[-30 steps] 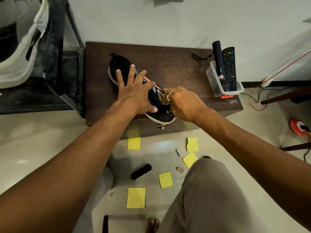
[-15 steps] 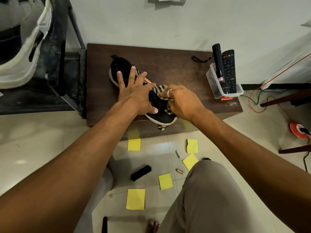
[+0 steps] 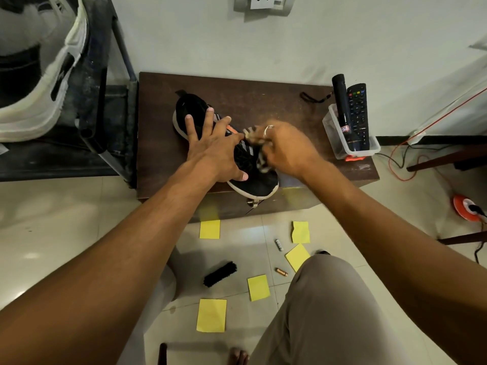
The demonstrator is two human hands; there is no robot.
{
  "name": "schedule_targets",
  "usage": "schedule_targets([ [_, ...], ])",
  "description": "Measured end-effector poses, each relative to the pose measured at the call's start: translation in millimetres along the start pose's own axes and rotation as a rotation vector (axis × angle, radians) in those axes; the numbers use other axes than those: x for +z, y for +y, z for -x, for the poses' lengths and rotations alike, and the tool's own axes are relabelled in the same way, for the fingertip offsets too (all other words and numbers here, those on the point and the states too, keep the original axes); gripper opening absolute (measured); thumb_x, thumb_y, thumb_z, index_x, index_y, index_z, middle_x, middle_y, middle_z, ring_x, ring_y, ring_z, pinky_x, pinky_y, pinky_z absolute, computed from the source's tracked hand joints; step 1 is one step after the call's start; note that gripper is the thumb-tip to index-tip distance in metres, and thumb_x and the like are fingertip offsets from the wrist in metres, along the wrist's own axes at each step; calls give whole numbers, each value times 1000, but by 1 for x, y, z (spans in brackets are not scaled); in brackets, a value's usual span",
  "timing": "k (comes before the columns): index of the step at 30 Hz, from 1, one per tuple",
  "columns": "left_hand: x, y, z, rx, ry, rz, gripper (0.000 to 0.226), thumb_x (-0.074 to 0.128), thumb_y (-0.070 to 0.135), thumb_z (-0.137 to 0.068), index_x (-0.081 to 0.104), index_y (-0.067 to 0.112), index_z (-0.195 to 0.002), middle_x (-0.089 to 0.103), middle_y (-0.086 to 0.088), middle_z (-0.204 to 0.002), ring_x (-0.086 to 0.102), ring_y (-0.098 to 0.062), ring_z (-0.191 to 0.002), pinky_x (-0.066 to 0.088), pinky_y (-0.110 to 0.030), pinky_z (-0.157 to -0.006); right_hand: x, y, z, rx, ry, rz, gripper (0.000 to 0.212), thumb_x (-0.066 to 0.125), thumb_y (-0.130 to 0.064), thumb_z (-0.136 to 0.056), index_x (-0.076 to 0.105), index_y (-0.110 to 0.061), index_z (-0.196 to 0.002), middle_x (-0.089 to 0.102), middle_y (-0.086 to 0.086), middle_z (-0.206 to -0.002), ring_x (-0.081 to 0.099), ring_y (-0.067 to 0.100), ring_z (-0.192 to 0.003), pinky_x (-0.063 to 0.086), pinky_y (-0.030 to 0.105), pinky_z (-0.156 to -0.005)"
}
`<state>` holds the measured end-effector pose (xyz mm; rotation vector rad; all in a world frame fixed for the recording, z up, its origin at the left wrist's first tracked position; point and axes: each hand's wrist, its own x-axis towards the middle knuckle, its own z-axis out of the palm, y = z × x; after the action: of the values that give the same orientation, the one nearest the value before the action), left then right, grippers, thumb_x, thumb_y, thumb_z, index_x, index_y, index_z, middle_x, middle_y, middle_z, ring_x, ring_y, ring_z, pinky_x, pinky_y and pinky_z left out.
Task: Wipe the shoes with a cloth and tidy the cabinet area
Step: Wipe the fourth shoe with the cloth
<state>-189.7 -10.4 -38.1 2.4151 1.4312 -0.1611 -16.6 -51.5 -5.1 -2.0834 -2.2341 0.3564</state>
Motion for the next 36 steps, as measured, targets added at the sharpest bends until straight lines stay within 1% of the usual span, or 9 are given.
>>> schedule_targets([
  [7, 3, 0, -1, 6, 14, -4, 100, 77, 69, -71, 32, 39, -155, 1, -1, -170, -25, -31, -152, -16, -67, -116, 11, -1, 19, 54, -147, 130, 22, 60, -17, -88, 59, -13, -110, 65, 8, -109, 63, 32, -100, 48, 36, -72],
  [12, 1, 0, 1, 6, 17, 11, 100, 78, 68, -70, 33, 40, -155, 3, -1, -169, -24, -31, -152, -16, -67, -116, -21, -3, 22, 60, -437, 78, 29, 56, -14, -90, 75, -20, -111, 71, 1, -103, 66, 23, -91, 57, 35, -82],
  [15, 0, 0, 0, 5, 10, 23, 100, 79, 67, -70, 33, 40, -155, 4, -1, -169, -24, -31, -152, -16, -67, -116, -23, 1, 18, 76, -147, -96, 23, 56, -10, -95, 74, -22, -103, 67, -3, -104, 63, 21, -93, 50, 28, -72],
  [17, 0, -1, 0, 6, 9, 27, 100, 79, 66, -70, 32, 40, -155, 3, -1, -169, -25, -32, -152, -16, -67, -116, -8, 3, 14, 13, 55, -61, 33, 56, -11, -96, 71, -22, -123, 63, 0, -125, 58, 23, -111, 52, 36, -86],
  [21, 1, 0, 0, 12, 11, 17, 99, 78, 66, -71, 32, 40, -155, 3, -1, -169, -25, -31, -152, -16, -67, -116, 21, -2, 16, -49, -62, 97, 39, 57, -13, -96, 66, -23, -133, 55, -1, -136, 51, 26, -112, 54, 44, -85],
  [27, 2, 1, -1, 5, 18, 5, 100, 78, 67, -70, 34, 39, -154, 3, -1, -169, -24, -31, -152, -16, -67, -116, 10, -5, 14, 42, -189, 210, 28, 59, -16, -87, 59, -11, -114, 65, 11, -113, 62, 35, -103, 49, 40, -73],
  [31, 2, -1, -1, 3, 18, 11, 101, 79, 68, -69, 33, 39, -155, 4, -1, -169, -24, -31, -152, -16, -67, -116, -10, -3, 13, 41, -391, 70, 40, 53, -7, -87, 75, -26, -115, 72, 4, -118, 68, 27, -104, 57, 40, -89],
  [34, 1, -1, -2, 6, 13, 20, 101, 79, 67, -70, 33, 39, -155, 4, -1, -169, -24, -31, -152, -16, -67, -116, -9, 5, 13, 140, -166, -251, 34, 52, -3, -96, 75, -26, -103, 71, -2, -118, 69, 15, -100, 57, 29, -85],
  [36, 1, -1, -2, 1, 14, 18, 100, 78, 68, -70, 33, 39, -155, 5, -1, -169, -24, -31, -153, -16, -67, -116, 4, 7, 12, 103, 32, -216, 33, 55, -5, -95, 74, -21, -118, 65, -1, -124, 64, 18, -108, 55, 35, -93],
])
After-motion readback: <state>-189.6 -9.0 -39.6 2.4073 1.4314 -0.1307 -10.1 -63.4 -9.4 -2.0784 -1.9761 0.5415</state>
